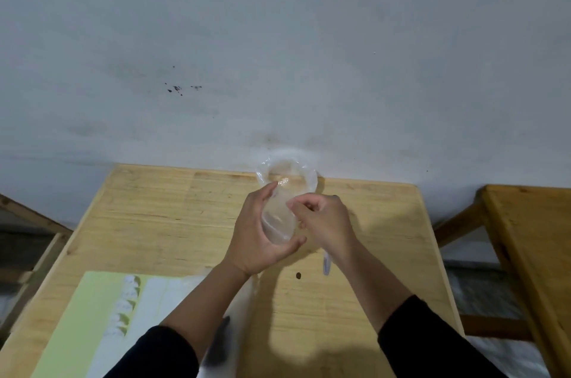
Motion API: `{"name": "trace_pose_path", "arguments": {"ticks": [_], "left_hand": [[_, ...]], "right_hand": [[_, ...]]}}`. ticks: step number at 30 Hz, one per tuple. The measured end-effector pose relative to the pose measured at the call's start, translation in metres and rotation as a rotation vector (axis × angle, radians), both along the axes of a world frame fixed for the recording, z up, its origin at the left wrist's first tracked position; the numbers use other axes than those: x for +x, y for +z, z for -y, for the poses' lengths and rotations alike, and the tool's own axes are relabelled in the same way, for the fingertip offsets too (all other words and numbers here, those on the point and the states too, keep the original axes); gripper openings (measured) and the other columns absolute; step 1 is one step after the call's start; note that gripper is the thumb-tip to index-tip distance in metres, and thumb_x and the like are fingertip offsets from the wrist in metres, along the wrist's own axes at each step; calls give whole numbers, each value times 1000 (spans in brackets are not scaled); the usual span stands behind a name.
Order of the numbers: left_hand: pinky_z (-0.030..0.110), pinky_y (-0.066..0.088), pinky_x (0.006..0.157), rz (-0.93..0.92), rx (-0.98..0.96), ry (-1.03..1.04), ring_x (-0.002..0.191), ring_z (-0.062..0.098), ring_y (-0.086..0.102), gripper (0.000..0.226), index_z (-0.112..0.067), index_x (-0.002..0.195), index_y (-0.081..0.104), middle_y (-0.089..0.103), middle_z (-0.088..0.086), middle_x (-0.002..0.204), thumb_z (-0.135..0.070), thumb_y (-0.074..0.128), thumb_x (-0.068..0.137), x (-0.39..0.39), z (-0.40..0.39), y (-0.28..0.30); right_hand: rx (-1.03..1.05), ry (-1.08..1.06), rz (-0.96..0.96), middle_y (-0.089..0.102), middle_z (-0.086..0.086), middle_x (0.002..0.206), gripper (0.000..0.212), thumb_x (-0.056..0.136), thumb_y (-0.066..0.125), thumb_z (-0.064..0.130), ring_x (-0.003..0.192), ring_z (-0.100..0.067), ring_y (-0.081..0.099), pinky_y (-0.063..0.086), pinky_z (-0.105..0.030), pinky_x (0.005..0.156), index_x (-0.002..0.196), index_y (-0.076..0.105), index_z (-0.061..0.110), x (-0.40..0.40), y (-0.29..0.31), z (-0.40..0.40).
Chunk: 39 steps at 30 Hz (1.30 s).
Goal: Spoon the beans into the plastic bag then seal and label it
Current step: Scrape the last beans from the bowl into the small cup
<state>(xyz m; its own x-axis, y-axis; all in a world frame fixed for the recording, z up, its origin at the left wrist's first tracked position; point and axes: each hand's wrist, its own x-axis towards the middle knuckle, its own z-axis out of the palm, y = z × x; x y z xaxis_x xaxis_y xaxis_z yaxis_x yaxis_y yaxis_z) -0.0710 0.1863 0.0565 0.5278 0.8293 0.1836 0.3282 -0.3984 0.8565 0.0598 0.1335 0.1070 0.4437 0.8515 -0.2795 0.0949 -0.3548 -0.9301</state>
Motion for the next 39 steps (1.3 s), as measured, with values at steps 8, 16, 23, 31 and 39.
{"name": "trace_pose_path", "arguments": {"ticks": [8,16,23,31,39], "left_hand": [[4,39,85,159,-121,121,101,-6,54,44,-41,114,52,59,-17,112,-40,73,75,-36,-7,28],[20,46,68,387,-236,357,61,-1,55,5,-21,85,59,61,-10,71,-19,61,90,-97,-16,55],[25,55,73,392,-263,213,71,13,60,22,-32,101,58,63,-1,84,-13,58,91,-157,-17,64],[14,51,68,400,-375,38,75,1,62,18,-21,86,71,70,-5,85,-7,61,89,-206,-28,80],[11,46,64,347,-308,129,61,0,55,20,-27,78,72,68,-4,73,-9,67,83,-208,-29,80]], "right_hand": [[19,122,96,63,12,66,13,82,65,20,61,2,55,42,-12,60,71,71,22,-20,25,-12],[289,-49,-181,70,0,86,9,85,66,16,79,-10,65,51,-17,73,91,70,21,-84,38,0],[382,-180,117,65,2,67,23,83,67,11,68,-11,61,47,-25,74,84,54,31,-141,39,1],[384,-73,83,62,-3,76,17,80,68,1,72,-14,56,50,-22,67,77,66,17,-173,47,1],[320,-69,93,56,-3,65,17,77,72,0,57,-8,52,46,-16,61,72,66,14,-180,54,-4]]}}
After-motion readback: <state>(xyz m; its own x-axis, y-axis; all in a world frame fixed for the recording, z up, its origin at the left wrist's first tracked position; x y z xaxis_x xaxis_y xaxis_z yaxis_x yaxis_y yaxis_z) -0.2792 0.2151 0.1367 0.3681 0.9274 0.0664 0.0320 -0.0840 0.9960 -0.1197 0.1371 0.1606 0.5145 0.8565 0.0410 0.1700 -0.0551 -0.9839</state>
